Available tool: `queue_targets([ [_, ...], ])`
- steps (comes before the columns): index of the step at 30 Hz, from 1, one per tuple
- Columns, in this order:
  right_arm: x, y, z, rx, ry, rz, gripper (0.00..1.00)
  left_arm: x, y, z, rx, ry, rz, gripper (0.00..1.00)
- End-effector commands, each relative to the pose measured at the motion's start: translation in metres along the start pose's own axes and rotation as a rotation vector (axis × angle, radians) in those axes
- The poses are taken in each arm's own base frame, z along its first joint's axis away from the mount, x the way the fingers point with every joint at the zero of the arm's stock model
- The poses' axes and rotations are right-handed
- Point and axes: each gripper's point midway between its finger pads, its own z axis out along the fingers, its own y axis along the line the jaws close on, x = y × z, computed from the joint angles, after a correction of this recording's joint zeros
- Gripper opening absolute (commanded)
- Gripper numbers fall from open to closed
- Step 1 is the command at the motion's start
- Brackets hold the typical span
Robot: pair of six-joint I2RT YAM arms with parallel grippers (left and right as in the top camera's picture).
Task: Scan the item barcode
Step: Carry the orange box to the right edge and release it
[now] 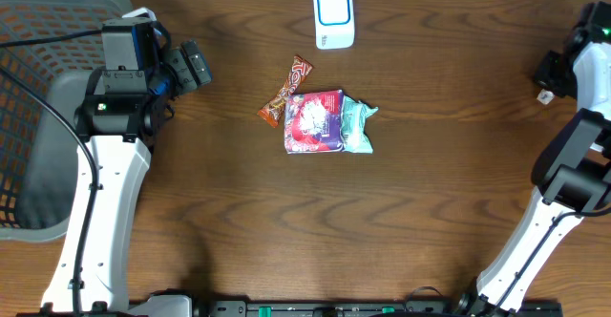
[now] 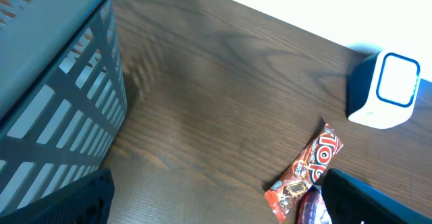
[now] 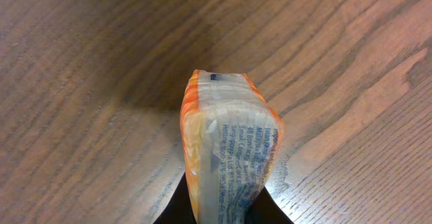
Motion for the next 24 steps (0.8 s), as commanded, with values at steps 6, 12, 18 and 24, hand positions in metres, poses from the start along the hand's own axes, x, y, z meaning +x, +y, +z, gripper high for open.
queue_targets([
  [6, 0.0, -0.044, -0.011, -0.016, 0.032, 0.075, 0.22, -0.004, -0.001, -0.001, 0.0, -0.008, -0.005, 0.98],
  [12, 0.008, -0.067, -0.009, 0.006, 0.075, 0.106, 0.65, -0.004, -0.001, -0.001, 0.0, -0.008, -0.005, 0.98],
  [18, 0.01, -0.069, -0.013, 0.007, 0.083, 0.085, 0.72, -0.004, -0.001, -0.001, 0.0, -0.008, -0.005, 0.98],
  [24, -0.001, -0.074, -0.033, 0.022, 0.034, 0.089, 0.7, -0.004, -0.001, -0.001, 0.0, -0.008, -0.005, 0.98],
])
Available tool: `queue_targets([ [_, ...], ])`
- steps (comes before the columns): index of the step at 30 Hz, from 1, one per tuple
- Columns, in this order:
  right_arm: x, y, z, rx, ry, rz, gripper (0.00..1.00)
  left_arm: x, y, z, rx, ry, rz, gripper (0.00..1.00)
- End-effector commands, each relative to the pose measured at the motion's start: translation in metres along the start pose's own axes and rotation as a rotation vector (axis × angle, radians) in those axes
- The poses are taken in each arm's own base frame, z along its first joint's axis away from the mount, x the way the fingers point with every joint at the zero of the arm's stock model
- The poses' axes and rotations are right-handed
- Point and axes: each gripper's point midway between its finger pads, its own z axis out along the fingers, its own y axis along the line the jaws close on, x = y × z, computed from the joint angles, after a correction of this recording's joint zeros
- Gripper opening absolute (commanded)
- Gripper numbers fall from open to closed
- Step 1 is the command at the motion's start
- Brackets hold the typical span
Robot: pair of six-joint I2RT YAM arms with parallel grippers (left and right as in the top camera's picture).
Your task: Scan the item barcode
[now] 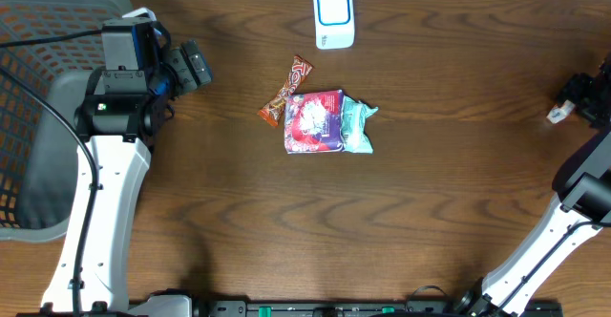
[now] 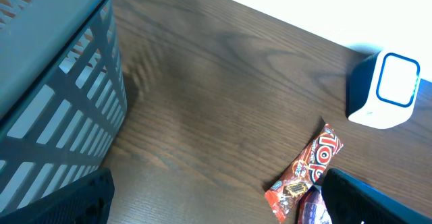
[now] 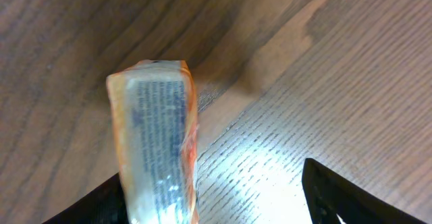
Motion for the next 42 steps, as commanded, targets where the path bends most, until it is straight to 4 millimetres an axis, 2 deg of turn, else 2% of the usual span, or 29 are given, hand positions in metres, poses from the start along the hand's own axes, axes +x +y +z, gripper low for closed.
queue_targets([
  [1, -0.016, -0.008, -0.043, 0.026, -0.096, -0.003, 0.64, -0.004, -0.001, -0.001, 0.0, -0.008, -0.005, 0.98],
  [5, -0.023, -0.024, -0.059, 0.111, -0.14, 0.006, 0.47, -0.004, -0.001, -0.001, 0.0, -0.008, -0.005, 0.98],
  [9, -0.023, -0.021, -0.062, 0.09, -0.144, 0.006, 0.22, -0.004, -0.001, -0.001, 0.0, -0.008, -0.005, 0.98],
  [12, -0.022, -0.015, -0.061, 0.054, -0.136, 0.004, 0.14, -0.004, -0.001, -0.001, 0.0, -0.008, -0.005, 0.98],
  [17, -0.021, -0.014, -0.06, 0.046, -0.132, 0.004, 0.2, -0.004, -0.001, -0.001, 0.0, -0.008, -0.005, 0.98],
  [18, -0.02, -0.012, -0.06, 0.038, -0.128, 0.002, 0.24, -0.004, -0.001, -0.001, 0.0, -0.008, -0.005, 0.98],
  [19, -0.018, -0.009, -0.059, 0.021, -0.119, 0.001, 0.34, -0.004, -0.001, -0.001, 0.0, -0.008, -0.005, 0.98],
  [20, -0.017, -0.008, -0.059, 0.01, -0.113, -0.001, 0.38, -0.004, -0.001, -0.001, 0.0, -0.008, -0.005, 0.98],
  [25, -0.005, 0.008, -0.058, -0.08, -0.061, -0.008, 0.54, -0.004, -0.001, -0.001, 0.0, -0.008, -0.005, 0.98],
  [26, -0.001, 0.015, -0.059, -0.127, -0.041, -0.01, 0.61, -0.004, -0.001, -0.001, 0.0, -0.008, -0.005, 0.98],
  [27, 0.008, 0.033, -0.062, -0.231, 0.002, 0.002, 0.69, -0.004, -0.001, -0.001, 0.0, -0.008, -0.005, 0.98],
  [28, 0.016, 0.047, -0.066, -0.318, 0.045, 0.023, 0.72, -0.004, -0.001, -0.001, 0.0, -0.008, -0.005, 0.98],
  [30, 0.031, 0.077, -0.078, -0.487, 0.127, 0.061, 0.74, -0.004, -0.001, -0.001, 0.0, -0.008, -0.005, 0.98],
  [31, 0.039, 0.099, -0.089, -0.601, 0.178, 0.082, 0.74, -0.004, -0.001, -0.001, 0.0, -0.008, -0.005, 0.98],
  [33, 0.051, 0.128, -0.102, -0.72, 0.232, 0.072, 0.75, -0.004, -0.001, -0.001, 0.0, -0.008, -0.005, 0.98],
  [36, 0.068, 0.156, -0.108, -0.746, 0.269, 0.016, 0.65, -0.004, -0.001, -0.001, 0.0, -0.008, -0.005, 0.98],
  [42, 0.122, 0.227, -0.123, -0.75, 0.326, -0.191, 0.68, -0.004, -0.001, -0.001, 0.0, -0.008, -0.005, 0.98],
])
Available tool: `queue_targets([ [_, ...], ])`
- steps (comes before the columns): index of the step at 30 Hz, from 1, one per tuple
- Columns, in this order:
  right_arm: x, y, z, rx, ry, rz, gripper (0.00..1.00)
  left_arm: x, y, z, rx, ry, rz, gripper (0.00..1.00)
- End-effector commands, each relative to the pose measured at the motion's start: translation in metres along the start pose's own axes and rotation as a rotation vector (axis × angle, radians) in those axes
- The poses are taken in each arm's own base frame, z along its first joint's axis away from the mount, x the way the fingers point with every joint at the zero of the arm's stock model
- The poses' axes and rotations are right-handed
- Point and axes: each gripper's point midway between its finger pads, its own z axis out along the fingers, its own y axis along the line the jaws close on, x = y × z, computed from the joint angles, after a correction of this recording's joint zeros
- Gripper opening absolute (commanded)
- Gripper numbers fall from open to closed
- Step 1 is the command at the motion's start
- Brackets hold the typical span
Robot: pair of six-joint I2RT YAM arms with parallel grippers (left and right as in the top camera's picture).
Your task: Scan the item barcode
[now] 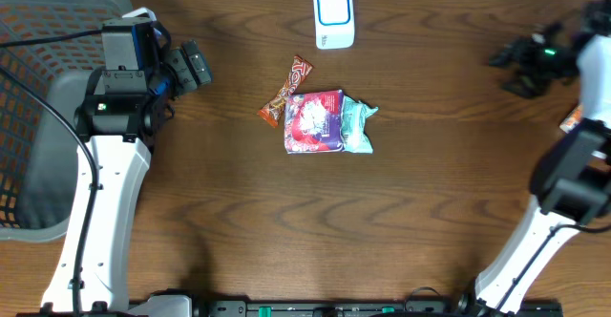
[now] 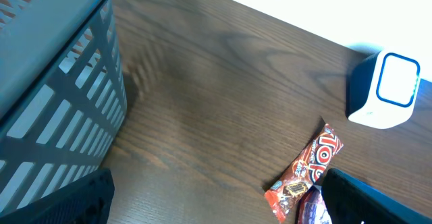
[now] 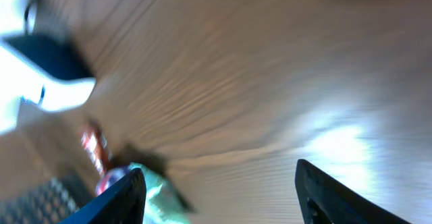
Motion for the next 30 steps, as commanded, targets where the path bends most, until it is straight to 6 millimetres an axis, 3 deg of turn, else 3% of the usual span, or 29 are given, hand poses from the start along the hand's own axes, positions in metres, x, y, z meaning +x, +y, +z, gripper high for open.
queue_targets([
  [1, 0.037, 0.056, 0.028, -0.061, 0.097, -0.115, 0.7, -0.004, -0.001, -0.001, 0.0, -0.008, -0.005, 0.98],
  [6, 0.076, 0.092, 0.063, 0.021, 0.155, -0.248, 0.77, -0.004, -0.001, -0.001, 0.0, -0.008, -0.005, 0.98],
  [10, 0.1, 0.1, 0.082, 0.138, 0.173, -0.329, 0.7, -0.004, -0.001, -0.001, 0.0, -0.008, -0.005, 0.98],
  [16, 0.143, 0.112, 0.11, 0.176, 0.249, -0.409, 0.69, -0.004, -0.001, -0.001, 0.0, -0.008, -0.005, 0.98],
  [21, 0.182, 0.102, 0.138, 0.212, 0.339, -0.441, 0.67, -0.004, -0.001, -0.001, 0.0, -0.008, -0.005, 0.98],
  [30, 0.212, 0.082, 0.167, 0.184, 0.415, -0.414, 0.62, -0.004, -0.001, -0.001, 0.0, -0.008, -0.005, 0.98],
])
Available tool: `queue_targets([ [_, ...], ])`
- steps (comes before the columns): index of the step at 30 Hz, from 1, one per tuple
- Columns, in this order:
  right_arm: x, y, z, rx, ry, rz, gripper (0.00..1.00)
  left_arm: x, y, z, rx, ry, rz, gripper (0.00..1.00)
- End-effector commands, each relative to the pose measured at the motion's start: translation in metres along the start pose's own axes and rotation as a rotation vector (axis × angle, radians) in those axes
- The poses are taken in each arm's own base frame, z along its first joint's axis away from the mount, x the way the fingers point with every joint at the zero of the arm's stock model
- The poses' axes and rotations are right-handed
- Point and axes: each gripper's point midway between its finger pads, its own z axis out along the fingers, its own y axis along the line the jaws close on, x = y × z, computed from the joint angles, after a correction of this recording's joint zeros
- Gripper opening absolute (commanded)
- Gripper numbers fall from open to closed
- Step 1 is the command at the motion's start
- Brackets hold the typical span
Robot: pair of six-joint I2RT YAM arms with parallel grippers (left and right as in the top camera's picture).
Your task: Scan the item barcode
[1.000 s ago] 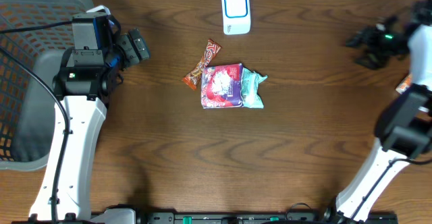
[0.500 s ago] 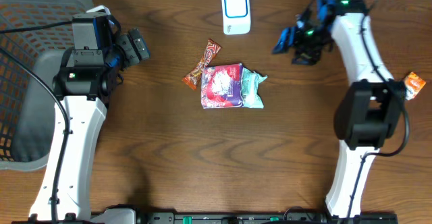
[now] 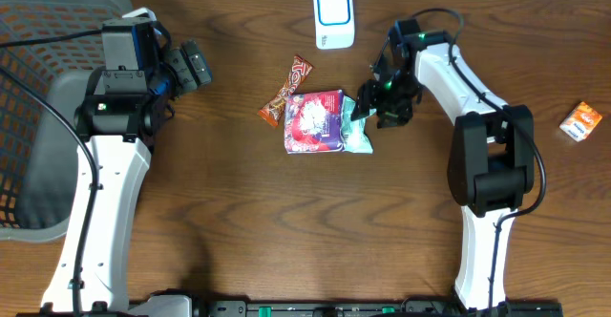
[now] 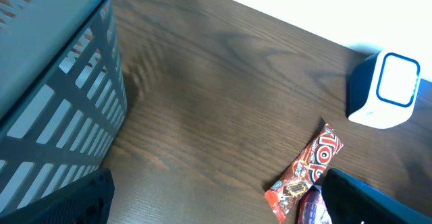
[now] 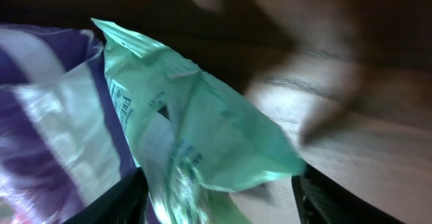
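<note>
The white scanner (image 3: pixel 333 15) stands at the table's back edge and also shows in the left wrist view (image 4: pixel 385 89). A red candy bar (image 3: pixel 285 91), a purple packet (image 3: pixel 313 121) and a mint-green packet (image 3: pixel 359 128) lie together mid-table. My right gripper (image 3: pixel 377 102) hangs open right over the green packet (image 5: pixel 202 136), whose crinkled end lies between the spread fingers (image 5: pixel 115 204); whether they touch it I cannot tell. An orange packet (image 3: pixel 580 121) lies alone at the far right. My left gripper (image 3: pixel 191 66) is open at the left, holding nothing.
A dark mesh basket (image 3: pixel 38 116) fills the left side, and its wall (image 4: pixel 54 109) is close to my left gripper. The purple packet (image 5: pixel 54 116) lies against the green one. The candy bar (image 4: pixel 307 170) lies just in front of the left fingers.
My right gripper was at the back right of the table. Now it is at the centre, low over the green packet, still open. The left arm has not moved.
My right gripper was shut on the orange packet at the far right. Then its jaws stood open with the packet beside them. Then it was clear of the packet, which lay at the right edge. Now it is over the green packet.
</note>
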Motion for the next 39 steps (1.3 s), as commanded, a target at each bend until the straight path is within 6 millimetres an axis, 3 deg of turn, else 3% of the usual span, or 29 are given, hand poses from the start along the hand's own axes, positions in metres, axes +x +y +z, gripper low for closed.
queue_targets([
  [1, 0.006, 0.002, 0.01, -0.038, 0.008, 0.005, 0.61, -0.004, -0.001, -0.001, 0.0, -0.008, -0.005, 0.98],
  [3, 0.003, 0.0, 0.015, -0.042, -0.004, -0.002, 0.52, -0.004, -0.001, -0.001, 0.0, -0.008, -0.005, 0.98],
  [8, -0.004, 0.0, 0.016, -0.051, -0.036, -0.014, 0.06, -0.004, -0.001, -0.001, 0.0, -0.008, -0.005, 0.98],
  [9, -0.007, 0.001, 0.012, -0.052, -0.042, -0.014, 0.01, -0.004, -0.001, -0.001, 0.0, -0.008, -0.005, 0.98],
  [14, -0.017, -0.009, -0.014, 0.075, -0.08, -0.005, 0.01, -0.004, -0.001, -0.001, 0.0, -0.008, -0.005, 0.98],
  [21, -0.025, -0.065, -0.103, 0.665, -0.281, 0.184, 0.01, -0.004, -0.001, -0.001, 0.0, -0.008, -0.005, 0.98],
  [25, -0.019, -0.084, -0.128, 0.915, -0.375, 0.242, 0.01, -0.004, -0.001, -0.001, 0.0, -0.008, -0.005, 0.98],
  [28, -0.012, -0.097, -0.127, 1.024, -0.395, 0.261, 0.01, -0.004, -0.001, -0.001, 0.0, -0.008, -0.005, 0.98],
  [33, -0.004, -0.114, -0.094, 1.067, -0.367, 0.26, 0.01, -0.004, -0.001, -0.001, 0.0, -0.008, -0.005, 0.98],
  [39, 0.0, -0.109, -0.062, 1.055, -0.369, 0.215, 0.08, -0.004, -0.001, -0.001, 0.0, -0.008, -0.005, 0.98],
])
